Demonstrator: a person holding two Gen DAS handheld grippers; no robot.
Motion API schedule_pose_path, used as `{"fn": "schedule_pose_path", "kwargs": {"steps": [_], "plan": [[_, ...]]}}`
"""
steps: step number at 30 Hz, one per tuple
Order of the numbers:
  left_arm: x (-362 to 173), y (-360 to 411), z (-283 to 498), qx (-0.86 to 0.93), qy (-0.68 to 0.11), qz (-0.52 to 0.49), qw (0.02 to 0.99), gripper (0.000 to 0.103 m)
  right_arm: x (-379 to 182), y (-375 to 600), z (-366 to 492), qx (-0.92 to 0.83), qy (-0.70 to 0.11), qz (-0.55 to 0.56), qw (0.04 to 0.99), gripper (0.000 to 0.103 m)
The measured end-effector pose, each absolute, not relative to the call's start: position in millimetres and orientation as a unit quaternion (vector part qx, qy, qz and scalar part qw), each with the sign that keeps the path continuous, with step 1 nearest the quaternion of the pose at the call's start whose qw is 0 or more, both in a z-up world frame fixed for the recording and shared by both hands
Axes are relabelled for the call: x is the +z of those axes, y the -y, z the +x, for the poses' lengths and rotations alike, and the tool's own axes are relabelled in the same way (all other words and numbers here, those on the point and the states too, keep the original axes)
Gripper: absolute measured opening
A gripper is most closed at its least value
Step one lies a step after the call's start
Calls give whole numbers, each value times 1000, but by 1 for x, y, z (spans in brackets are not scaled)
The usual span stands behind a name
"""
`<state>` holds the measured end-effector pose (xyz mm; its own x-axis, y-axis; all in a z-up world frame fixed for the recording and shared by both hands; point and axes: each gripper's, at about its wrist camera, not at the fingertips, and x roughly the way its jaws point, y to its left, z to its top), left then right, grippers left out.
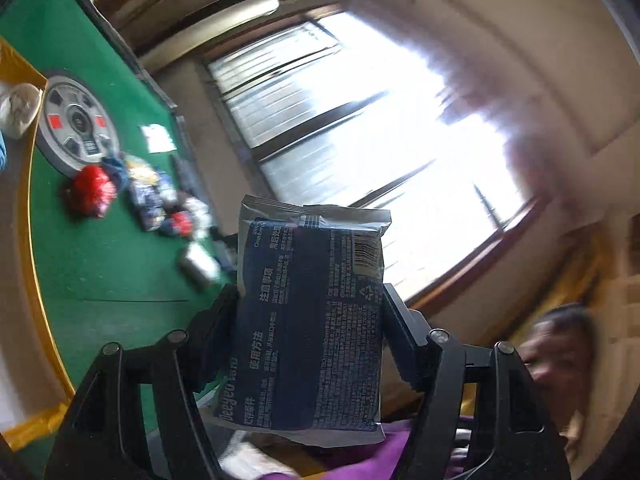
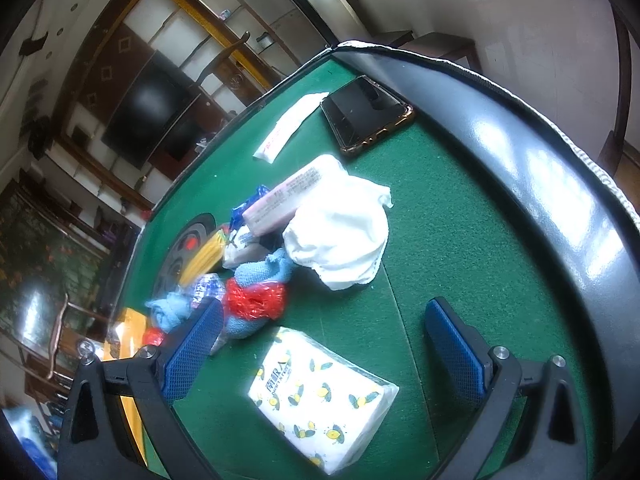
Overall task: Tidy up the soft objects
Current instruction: 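Lift the blue pack with left while right grasps the lemon-print tissue pack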
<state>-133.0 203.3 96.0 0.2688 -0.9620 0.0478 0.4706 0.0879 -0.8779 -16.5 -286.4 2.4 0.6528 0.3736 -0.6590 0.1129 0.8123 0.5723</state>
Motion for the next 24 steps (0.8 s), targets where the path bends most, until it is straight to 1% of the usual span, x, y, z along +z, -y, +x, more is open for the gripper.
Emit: {"fn": "schedule_pose_path", "kwargs": {"steps": [2, 5, 8, 16, 20, 24], "plan": [[95, -227, -140, -544, -256, -453, 658, 69, 3, 284, -17, 73, -410, 288, 862, 99], [98, -257, -151, -564, -209, -477, 641, 69, 5, 279, -16, 68, -413, 271, 867, 99], [102, -275, -153, -564, -183, -488, 640, 69, 5, 278, -16, 67, -415, 264, 868, 99], [98, -296, -150, -551, -168, -491, 654, 69, 7, 267, -20, 97, -427, 262, 860, 99], [95, -303, -151, -543, -169, -493, 658, 69, 9, 240, -24, 134, -452, 217, 855, 99], [92, -307, -149, -529, -173, -494, 667, 69, 12, 206, -29, 161, -476, 144, 853, 99]]}}
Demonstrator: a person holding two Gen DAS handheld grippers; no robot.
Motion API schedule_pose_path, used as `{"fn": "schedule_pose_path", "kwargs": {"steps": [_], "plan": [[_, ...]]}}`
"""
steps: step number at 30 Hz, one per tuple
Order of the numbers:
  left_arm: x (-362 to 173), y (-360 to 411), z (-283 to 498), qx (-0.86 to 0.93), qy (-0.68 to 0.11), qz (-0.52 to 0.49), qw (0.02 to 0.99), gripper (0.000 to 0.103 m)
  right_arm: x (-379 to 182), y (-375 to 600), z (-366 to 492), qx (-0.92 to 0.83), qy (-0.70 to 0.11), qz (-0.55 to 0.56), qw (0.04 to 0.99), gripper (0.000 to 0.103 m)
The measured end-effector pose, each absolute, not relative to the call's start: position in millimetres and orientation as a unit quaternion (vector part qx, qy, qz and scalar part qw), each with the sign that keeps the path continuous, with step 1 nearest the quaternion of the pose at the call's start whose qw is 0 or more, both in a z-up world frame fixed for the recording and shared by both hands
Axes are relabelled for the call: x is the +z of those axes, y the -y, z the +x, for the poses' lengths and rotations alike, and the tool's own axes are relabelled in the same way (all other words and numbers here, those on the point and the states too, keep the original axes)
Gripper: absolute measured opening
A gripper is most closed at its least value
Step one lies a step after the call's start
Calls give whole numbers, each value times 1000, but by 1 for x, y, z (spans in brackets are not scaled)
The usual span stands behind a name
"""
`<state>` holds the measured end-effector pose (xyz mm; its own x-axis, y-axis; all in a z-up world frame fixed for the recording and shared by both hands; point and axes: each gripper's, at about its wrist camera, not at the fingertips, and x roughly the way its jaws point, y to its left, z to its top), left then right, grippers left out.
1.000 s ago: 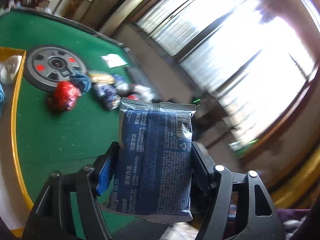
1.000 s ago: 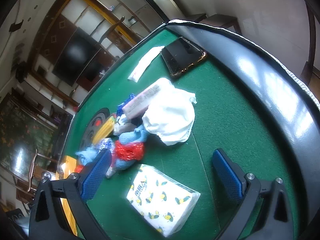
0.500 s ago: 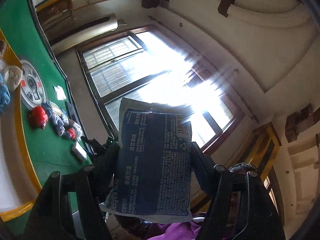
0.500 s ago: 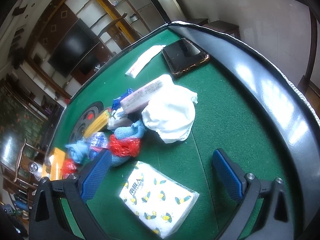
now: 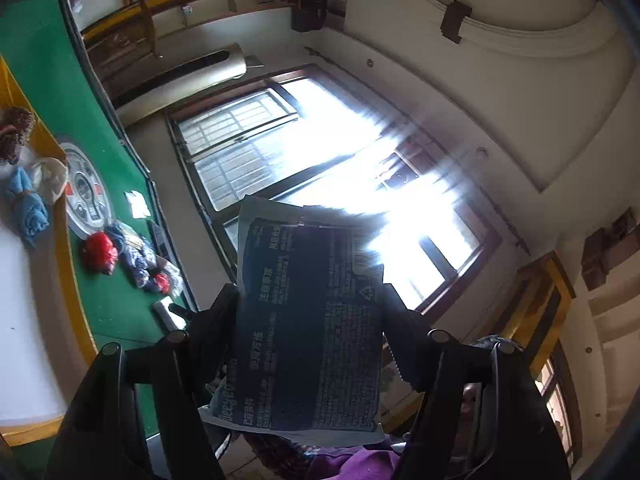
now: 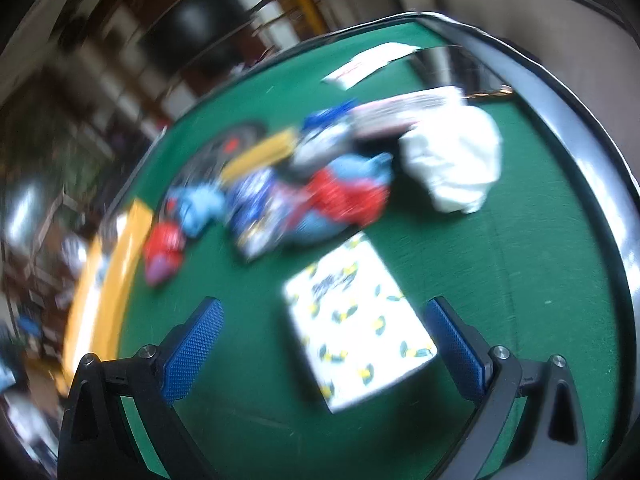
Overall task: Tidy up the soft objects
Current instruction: 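Lift the blue pack with left while right grasps the lemon-print tissue pack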
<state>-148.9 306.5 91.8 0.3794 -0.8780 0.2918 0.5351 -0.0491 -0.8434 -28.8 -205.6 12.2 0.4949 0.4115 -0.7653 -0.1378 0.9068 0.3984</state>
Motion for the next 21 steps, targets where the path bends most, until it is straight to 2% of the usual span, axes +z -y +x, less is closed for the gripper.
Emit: {"fn": "schedule_pose_path", "kwargs": {"steps": [3, 5, 6, 7, 15, 21], "plan": [[90, -307, -146, -503, -189, -488, 688, 69, 10, 184, -31, 140, -484, 66, 862, 97], [87, -306, -144, -476, -204, -483, 706, 69, 9, 176, -33, 109, -479, 17, 871, 74], [85, -305, -143, -459, -214, -480, 717, 69, 9, 172, -34, 102, -476, 4, 873, 57], [83, -304, -143, -442, -223, -475, 727, 69, 11, 171, -35, 106, -475, 3, 874, 47], [61, -288, -141, -357, -278, -441, 775, 69, 13, 179, -44, 107, -479, 20, 871, 47], [55, -278, -154, -373, -256, -440, 776, 69, 16, 175, -60, 99, -489, 31, 866, 47]]}}
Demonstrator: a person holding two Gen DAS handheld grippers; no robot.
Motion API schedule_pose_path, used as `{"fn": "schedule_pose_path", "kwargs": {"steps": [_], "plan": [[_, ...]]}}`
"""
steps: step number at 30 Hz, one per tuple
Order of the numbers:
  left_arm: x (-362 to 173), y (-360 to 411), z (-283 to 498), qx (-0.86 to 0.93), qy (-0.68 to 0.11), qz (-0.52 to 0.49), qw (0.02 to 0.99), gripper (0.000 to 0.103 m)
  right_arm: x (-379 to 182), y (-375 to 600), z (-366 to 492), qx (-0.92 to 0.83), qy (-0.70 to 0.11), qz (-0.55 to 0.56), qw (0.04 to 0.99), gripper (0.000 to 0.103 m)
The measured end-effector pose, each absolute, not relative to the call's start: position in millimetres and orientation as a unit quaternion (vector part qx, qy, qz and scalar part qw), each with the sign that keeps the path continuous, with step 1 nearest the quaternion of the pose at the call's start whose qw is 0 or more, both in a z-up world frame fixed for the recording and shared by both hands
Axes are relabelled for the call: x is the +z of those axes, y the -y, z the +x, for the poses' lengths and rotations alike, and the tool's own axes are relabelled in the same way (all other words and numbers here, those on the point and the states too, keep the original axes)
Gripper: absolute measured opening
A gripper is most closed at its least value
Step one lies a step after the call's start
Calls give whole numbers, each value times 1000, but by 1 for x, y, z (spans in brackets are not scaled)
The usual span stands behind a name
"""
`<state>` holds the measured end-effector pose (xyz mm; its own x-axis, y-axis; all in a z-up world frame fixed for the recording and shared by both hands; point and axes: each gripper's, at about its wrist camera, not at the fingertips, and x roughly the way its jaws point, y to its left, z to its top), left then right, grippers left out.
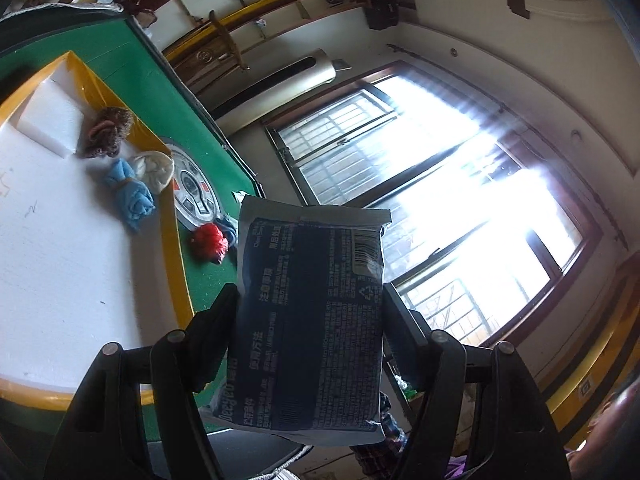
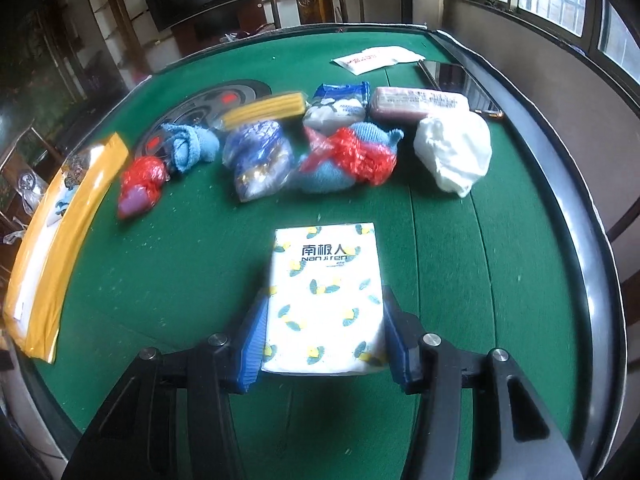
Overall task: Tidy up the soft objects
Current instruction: 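Lift the blue pack with left while right grasps the lemon-print tissue pack, then lower the blue pack into the box with left while right carries the tissue pack over it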
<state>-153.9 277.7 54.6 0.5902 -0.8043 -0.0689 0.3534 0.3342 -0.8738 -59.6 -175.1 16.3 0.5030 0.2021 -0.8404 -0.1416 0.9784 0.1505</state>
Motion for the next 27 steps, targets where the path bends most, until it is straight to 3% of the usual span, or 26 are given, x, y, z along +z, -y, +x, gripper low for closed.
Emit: {"fn": "schedule_pose_path", "kwargs": {"steps": [16, 27], "plan": [[22, -314, -169, -412, -236, -447, 758, 69, 51, 93, -82, 53, -496, 14, 867, 47], [21, -332, -184, -348, -241, -446, 788, 69, 79, -3, -82, 215, -452, 24, 865, 47]]}}
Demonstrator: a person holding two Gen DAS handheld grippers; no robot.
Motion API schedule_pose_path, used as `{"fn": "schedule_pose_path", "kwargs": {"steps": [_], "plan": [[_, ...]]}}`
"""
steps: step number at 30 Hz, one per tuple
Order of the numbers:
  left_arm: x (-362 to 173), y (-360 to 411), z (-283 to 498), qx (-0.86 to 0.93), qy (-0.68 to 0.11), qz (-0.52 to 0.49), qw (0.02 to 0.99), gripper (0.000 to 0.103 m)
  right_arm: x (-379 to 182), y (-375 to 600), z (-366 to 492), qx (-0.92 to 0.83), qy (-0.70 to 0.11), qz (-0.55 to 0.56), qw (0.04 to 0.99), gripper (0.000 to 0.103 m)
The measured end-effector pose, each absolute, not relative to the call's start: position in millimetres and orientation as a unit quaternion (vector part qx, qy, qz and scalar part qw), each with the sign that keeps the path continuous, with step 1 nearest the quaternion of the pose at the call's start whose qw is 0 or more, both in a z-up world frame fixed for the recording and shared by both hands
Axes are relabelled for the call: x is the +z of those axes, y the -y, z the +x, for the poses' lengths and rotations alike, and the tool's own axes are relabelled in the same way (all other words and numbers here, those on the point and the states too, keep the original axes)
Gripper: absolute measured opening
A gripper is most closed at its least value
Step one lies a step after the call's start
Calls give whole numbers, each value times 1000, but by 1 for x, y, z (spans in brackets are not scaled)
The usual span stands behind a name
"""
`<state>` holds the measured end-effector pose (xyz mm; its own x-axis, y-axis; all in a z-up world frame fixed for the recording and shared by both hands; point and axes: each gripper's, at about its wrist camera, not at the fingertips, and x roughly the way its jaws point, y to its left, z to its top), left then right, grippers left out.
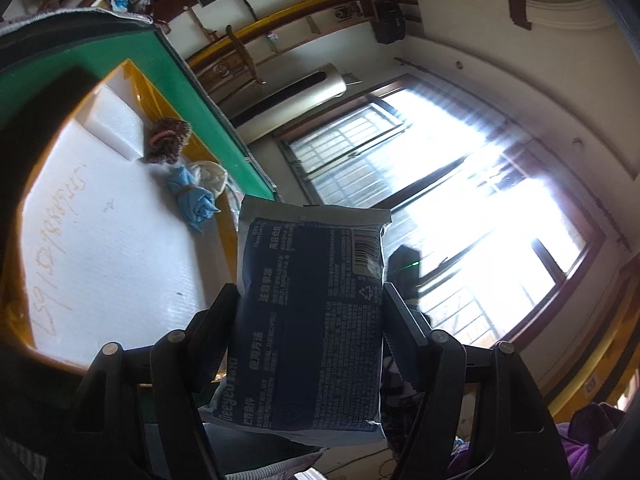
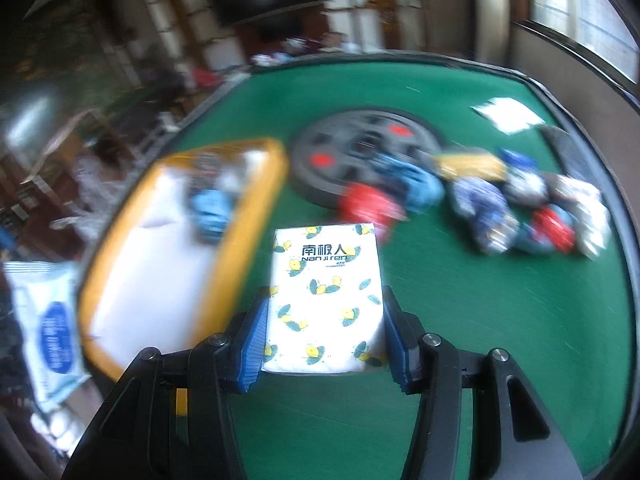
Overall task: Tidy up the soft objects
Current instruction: 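Lower the blue pack into the box with left while right carries the tissue pack over it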
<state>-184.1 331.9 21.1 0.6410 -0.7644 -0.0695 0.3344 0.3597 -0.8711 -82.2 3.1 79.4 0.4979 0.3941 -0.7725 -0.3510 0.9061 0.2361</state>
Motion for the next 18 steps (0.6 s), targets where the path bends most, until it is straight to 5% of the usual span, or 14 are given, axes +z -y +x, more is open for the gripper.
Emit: {"fn": "schedule_pose_path", "kwargs": {"steps": [18], "plan": [[98, -334, -167, -195, -253, -364, 875, 69, 86, -37, -94, 393, -395, 66, 828, 47]]}}
